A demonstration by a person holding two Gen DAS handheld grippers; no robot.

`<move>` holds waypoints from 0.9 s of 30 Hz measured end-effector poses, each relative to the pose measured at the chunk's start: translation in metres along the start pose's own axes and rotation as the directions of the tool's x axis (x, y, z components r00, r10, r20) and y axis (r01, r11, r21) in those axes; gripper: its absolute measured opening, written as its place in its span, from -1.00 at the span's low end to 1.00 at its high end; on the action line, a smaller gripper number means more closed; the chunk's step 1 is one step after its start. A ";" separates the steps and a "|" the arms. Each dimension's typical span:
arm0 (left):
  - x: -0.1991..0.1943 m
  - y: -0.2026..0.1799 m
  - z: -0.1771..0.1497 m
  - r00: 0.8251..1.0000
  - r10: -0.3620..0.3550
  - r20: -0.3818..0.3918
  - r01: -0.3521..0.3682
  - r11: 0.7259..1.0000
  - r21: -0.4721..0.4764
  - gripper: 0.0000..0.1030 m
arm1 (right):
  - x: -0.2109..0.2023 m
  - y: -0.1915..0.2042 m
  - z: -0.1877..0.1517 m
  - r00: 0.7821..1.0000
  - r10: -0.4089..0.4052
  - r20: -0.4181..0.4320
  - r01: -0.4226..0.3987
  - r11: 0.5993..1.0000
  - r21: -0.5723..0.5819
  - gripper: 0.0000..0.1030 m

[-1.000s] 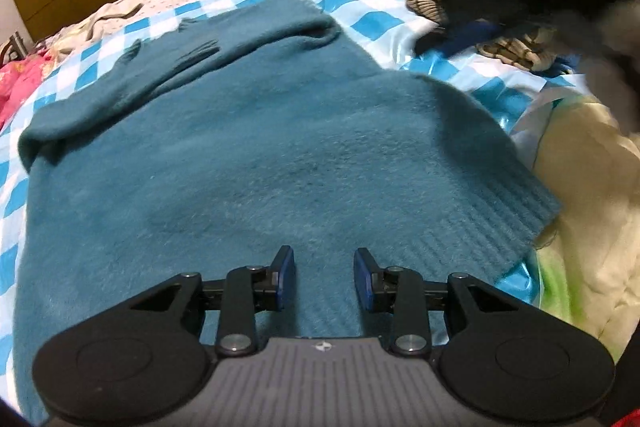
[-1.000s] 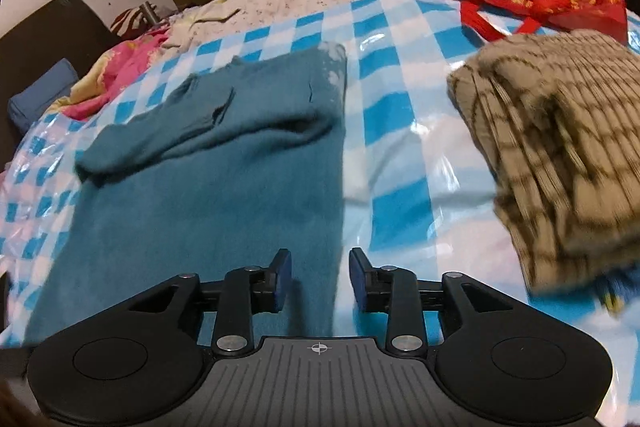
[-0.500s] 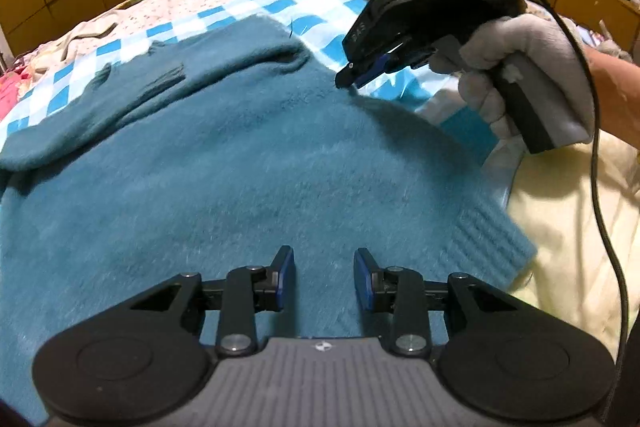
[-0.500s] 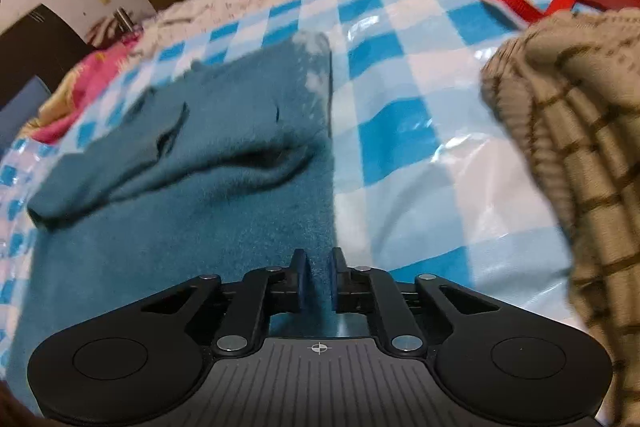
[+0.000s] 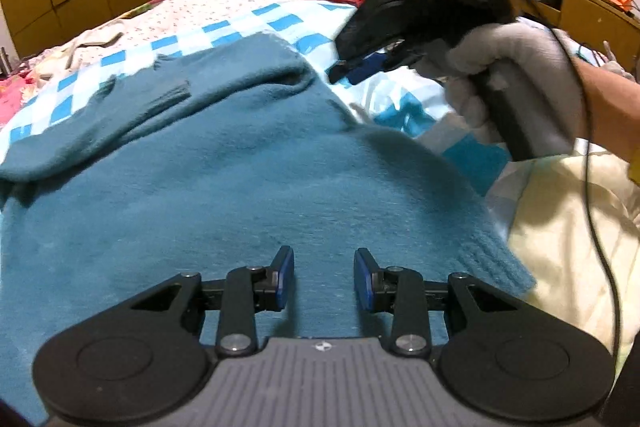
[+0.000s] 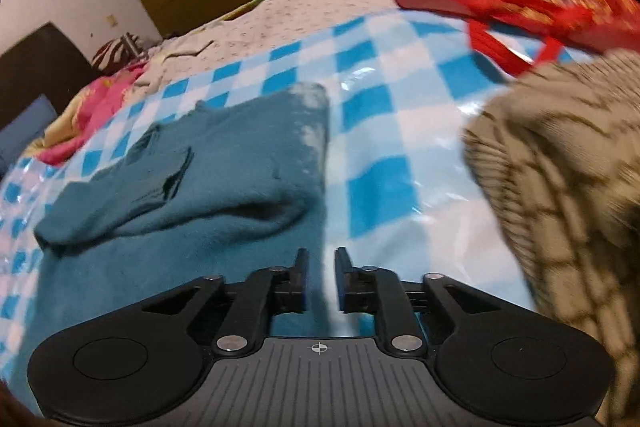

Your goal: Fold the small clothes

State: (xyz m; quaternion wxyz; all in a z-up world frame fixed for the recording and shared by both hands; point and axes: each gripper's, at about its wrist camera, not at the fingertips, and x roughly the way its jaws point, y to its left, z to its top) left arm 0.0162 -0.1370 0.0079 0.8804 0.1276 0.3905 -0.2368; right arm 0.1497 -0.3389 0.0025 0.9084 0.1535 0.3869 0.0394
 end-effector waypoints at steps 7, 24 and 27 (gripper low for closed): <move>0.000 0.011 0.000 1.000 0.017 0.009 -0.017 0.999 -0.037 -0.14 | 0.043 0.050 0.011 0.989 -0.112 0.094 0.127 0.977 -0.170 -0.16; 0.019 0.043 -0.008 0.997 0.077 -0.007 -0.077 0.988 -0.133 -0.12 | 0.022 -0.015 0.010 0.984 -0.133 0.116 0.115 0.982 0.150 -0.86; 0.017 0.044 -0.008 0.996 0.091 -0.003 -0.091 0.988 -0.127 -0.12 | 0.016 0.010 0.009 0.981 -0.112 0.156 0.117 0.993 -0.019 -0.80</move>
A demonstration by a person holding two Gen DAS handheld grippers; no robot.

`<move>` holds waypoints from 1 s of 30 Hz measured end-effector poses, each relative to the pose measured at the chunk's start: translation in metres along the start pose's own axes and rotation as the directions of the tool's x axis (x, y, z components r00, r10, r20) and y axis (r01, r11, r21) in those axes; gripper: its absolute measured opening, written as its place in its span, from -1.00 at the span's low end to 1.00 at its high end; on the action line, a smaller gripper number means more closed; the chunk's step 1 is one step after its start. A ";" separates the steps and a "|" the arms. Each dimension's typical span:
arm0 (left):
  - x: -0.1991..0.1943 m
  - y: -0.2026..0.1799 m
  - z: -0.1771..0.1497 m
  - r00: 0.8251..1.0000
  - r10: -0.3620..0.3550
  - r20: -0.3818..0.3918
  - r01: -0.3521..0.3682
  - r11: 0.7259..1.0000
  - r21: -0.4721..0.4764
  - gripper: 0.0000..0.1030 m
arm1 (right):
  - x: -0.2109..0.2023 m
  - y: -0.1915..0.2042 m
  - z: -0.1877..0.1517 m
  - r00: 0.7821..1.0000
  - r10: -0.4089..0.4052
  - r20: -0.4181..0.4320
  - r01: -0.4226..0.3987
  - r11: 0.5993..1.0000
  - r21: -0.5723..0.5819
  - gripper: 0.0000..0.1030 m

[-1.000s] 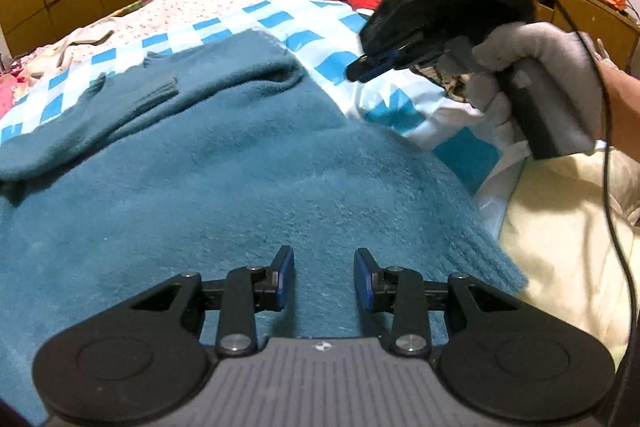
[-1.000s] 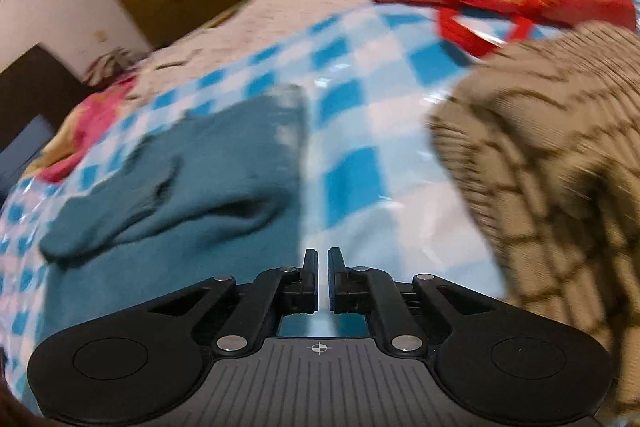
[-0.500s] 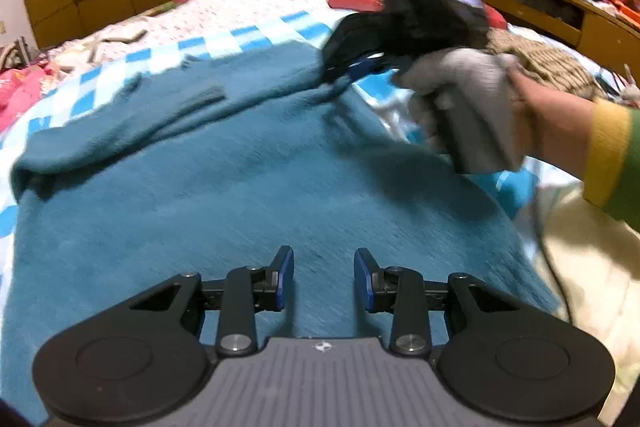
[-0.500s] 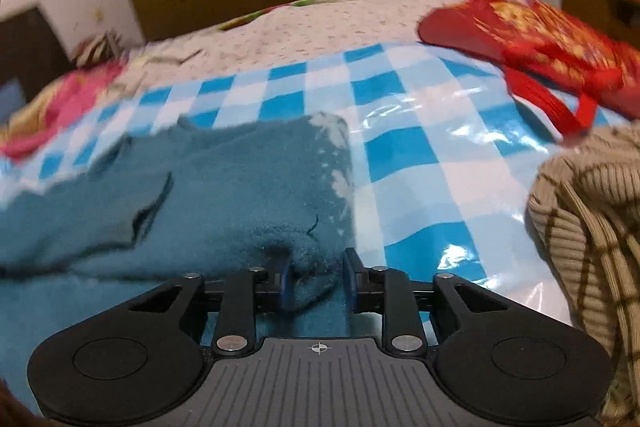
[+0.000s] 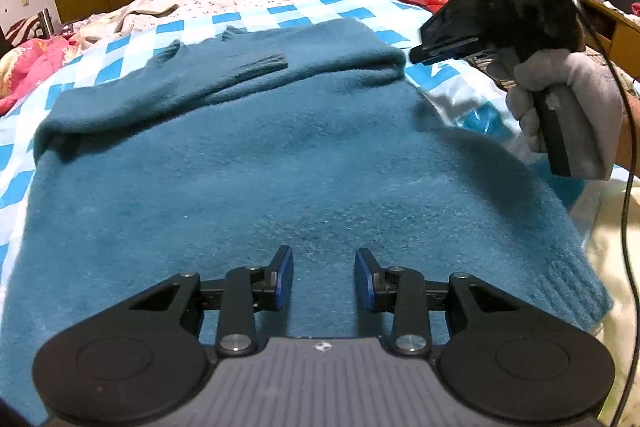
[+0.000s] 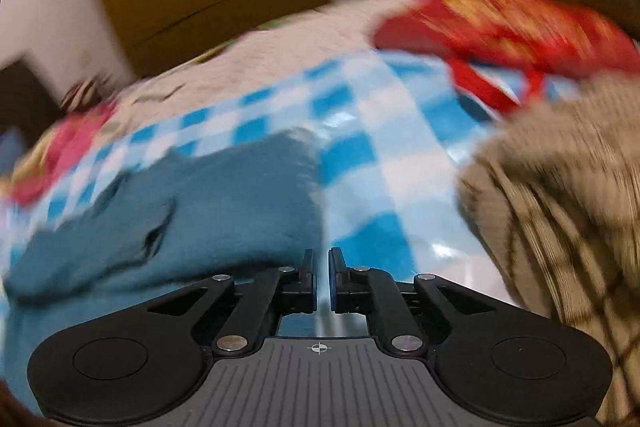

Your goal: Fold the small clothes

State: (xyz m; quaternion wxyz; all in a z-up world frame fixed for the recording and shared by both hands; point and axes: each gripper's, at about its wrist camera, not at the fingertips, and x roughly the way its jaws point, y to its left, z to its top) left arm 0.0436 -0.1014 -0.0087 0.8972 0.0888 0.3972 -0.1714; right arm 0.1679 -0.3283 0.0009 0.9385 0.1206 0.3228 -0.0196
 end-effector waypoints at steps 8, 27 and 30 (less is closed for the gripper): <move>-0.001 0.015 -0.002 1.000 0.015 0.005 -0.014 0.998 -0.060 -0.12 | 0.033 0.031 -0.003 0.999 -0.017 -0.049 0.014 0.998 -0.063 -0.39; -0.025 0.076 0.002 0.992 0.085 0.096 -0.072 0.989 -0.127 -0.11 | -0.013 0.045 0.022 0.995 -0.096 0.014 0.097 0.990 -0.105 -0.52; -0.017 0.096 0.004 0.982 0.170 0.078 -0.156 0.976 -0.154 -0.11 | 0.000 0.083 0.023 1.000 0.013 -0.028 -0.018 0.984 -0.179 -0.38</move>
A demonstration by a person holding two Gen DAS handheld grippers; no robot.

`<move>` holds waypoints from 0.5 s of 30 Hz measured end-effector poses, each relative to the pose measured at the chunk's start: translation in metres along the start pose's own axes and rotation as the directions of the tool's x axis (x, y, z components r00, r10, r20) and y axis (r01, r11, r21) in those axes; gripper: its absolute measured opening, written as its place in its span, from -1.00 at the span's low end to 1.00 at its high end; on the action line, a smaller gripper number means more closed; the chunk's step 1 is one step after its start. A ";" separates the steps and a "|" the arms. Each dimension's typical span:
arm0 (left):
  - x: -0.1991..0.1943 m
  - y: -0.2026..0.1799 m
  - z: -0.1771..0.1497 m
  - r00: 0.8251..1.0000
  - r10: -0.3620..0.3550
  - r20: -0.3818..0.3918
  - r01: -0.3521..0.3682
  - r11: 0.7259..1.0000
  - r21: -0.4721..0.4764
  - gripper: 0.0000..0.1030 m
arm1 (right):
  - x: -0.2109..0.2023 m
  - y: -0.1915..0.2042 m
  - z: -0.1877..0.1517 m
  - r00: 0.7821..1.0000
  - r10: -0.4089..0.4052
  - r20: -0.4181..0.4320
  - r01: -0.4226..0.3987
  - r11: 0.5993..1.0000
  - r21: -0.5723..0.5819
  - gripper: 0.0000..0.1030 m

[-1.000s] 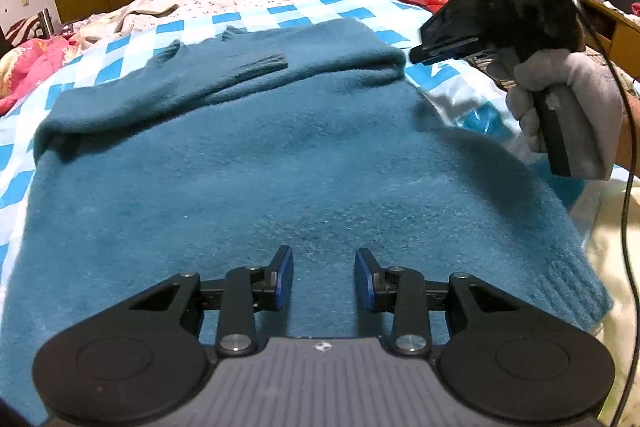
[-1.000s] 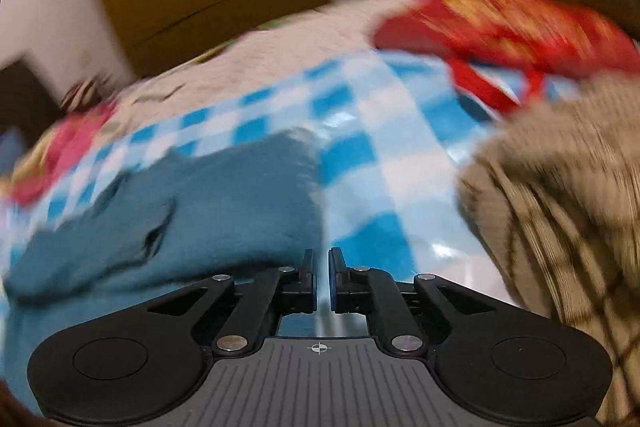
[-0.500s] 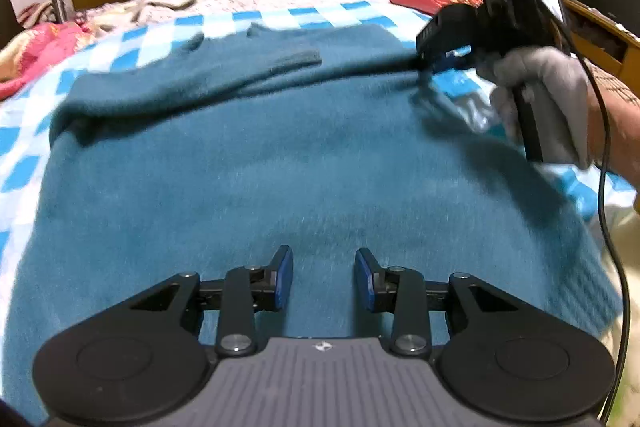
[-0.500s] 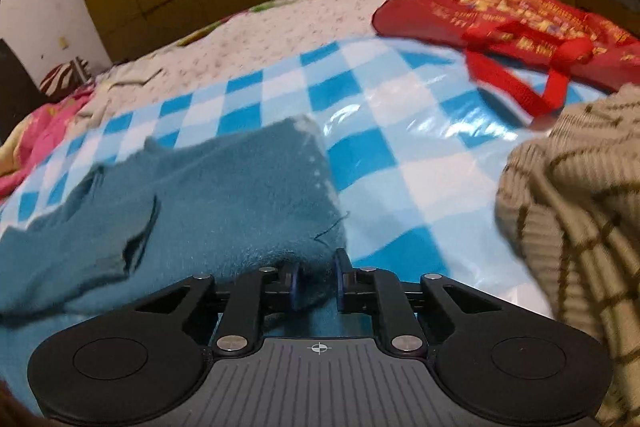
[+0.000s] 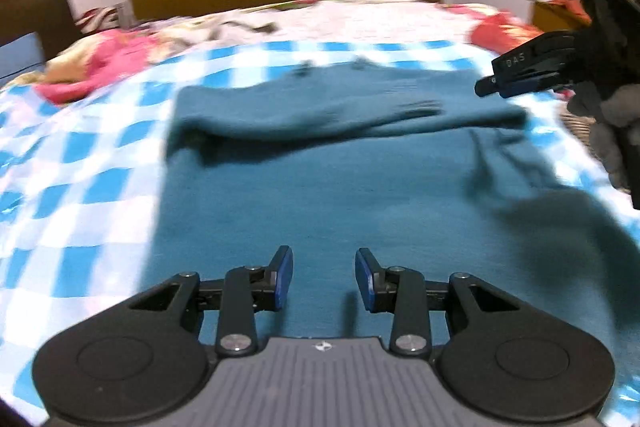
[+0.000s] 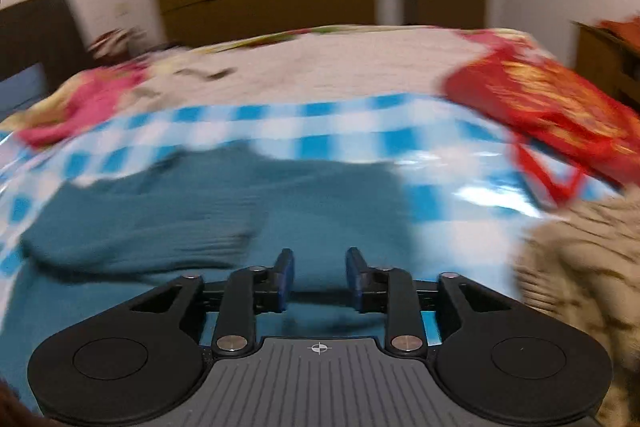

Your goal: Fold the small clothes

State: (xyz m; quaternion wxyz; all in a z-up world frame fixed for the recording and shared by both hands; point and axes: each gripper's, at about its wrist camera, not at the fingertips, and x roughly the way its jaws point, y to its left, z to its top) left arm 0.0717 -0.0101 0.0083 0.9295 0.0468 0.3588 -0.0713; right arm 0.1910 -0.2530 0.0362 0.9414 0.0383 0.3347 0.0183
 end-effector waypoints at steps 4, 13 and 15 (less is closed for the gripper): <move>0.006 0.015 0.002 0.998 0.056 0.017 -0.056 0.998 0.013 -0.11 | 0.045 0.026 0.006 0.987 0.135 -0.089 -0.125 0.986 0.114 -0.38; 0.033 0.028 0.034 0.996 0.061 0.067 -0.062 0.998 0.016 -0.11 | 0.088 0.021 0.014 0.982 0.165 -0.088 -0.131 0.942 0.309 -0.57; 0.034 0.026 0.037 0.995 0.058 0.079 -0.060 0.998 0.022 -0.11 | 0.088 0.014 0.016 0.982 0.171 -0.078 -0.137 0.937 0.320 -0.77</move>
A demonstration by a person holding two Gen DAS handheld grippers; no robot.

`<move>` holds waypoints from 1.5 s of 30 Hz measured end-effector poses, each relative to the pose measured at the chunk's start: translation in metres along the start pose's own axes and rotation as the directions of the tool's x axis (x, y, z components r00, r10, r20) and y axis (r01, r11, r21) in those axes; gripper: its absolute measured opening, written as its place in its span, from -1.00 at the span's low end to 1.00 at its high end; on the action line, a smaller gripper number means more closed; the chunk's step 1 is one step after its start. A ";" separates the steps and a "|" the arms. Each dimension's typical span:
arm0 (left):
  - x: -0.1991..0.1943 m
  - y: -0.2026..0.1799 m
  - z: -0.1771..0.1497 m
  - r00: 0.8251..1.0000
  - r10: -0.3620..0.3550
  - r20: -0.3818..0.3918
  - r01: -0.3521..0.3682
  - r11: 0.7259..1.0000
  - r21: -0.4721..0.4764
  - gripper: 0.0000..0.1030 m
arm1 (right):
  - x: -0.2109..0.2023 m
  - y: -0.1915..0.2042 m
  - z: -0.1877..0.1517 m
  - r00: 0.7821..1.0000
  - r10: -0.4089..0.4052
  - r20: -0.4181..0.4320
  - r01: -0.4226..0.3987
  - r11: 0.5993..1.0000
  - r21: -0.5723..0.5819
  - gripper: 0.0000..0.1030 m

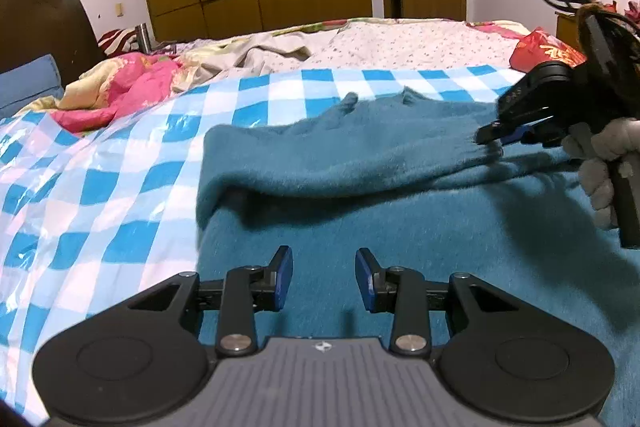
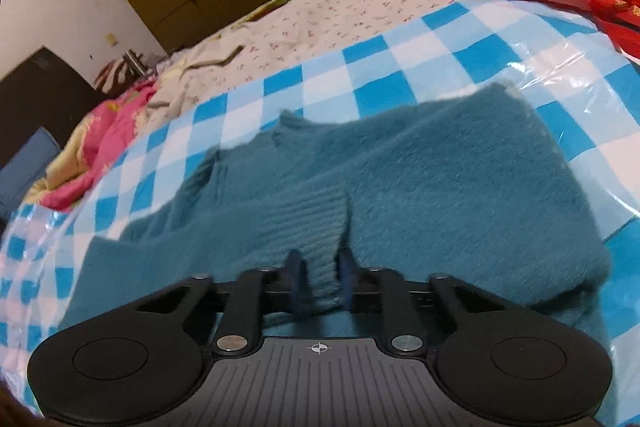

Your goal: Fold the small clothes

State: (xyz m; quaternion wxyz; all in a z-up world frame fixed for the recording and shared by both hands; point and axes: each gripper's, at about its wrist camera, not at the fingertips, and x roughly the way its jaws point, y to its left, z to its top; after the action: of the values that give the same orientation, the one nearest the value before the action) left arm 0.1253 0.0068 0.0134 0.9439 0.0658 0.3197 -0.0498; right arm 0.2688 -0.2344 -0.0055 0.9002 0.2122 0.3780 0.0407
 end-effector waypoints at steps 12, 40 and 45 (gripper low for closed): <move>-0.009 0.007 -0.028 0.993 0.015 -0.116 -0.016 1.000 -0.004 -0.11 | -0.046 -0.015 0.002 0.998 -0.050 0.033 0.053 0.993 -0.102 -0.79; -0.093 0.031 -0.086 0.941 -0.125 -0.314 0.125 0.992 -0.019 0.09 | -0.184 -0.076 -0.146 0.939 -0.044 -0.340 -0.003 0.991 -0.137 -0.22; -0.112 0.043 -0.084 0.962 -0.090 -0.256 0.076 0.995 -0.065 0.09 | -0.186 -0.078 -0.146 0.940 -0.014 -0.340 -0.023 0.994 -0.105 -0.22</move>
State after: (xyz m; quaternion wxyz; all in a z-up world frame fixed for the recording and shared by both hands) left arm -0.0079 0.0678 0.0199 0.8927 0.0323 0.4438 -0.0716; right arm 0.0277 -0.2974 -0.0055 0.8315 0.1543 0.5244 0.0990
